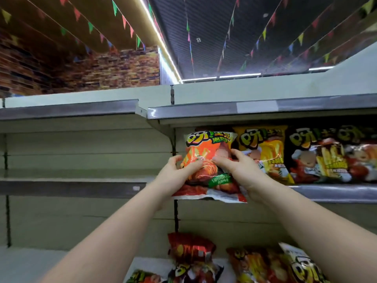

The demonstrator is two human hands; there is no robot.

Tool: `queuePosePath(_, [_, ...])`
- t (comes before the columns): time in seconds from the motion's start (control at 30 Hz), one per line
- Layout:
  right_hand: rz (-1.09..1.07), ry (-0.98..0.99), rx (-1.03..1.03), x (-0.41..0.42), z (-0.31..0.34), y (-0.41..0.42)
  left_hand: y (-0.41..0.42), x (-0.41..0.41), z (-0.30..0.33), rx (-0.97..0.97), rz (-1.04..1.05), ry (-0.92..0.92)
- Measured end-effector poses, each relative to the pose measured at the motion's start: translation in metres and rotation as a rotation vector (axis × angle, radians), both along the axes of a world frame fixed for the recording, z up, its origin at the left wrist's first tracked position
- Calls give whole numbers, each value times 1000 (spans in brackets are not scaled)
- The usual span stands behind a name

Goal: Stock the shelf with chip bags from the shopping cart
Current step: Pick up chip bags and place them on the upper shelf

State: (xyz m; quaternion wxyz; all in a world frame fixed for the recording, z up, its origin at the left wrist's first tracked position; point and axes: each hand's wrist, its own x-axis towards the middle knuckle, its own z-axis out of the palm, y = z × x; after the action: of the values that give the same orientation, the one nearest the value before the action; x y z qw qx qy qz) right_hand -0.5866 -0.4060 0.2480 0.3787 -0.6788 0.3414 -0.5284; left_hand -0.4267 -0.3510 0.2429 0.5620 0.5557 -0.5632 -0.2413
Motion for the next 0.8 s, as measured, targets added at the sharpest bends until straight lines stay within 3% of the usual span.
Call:
queuePosePath(0.13, [-146, 72, -49, 1, 6, -23, -28, 0, 4, 1, -78, 1])
queuePosePath(0.3, [-132, 136, -49, 7, 17, -53, -62, 5, 12, -24, -71, -17])
queuePosePath(0.4, [-127, 132, -43, 10, 21, -68, -81, 7, 12, -29, -65, -66])
queuePosePath(0.63, [-286, 375, -186, 7, 12, -86, -113, 3, -2, -6, -15, -225])
queuePosePath(0.8, [-345, 425, -270, 8, -3, -89, -115, 3, -3, 0, -15, -294])
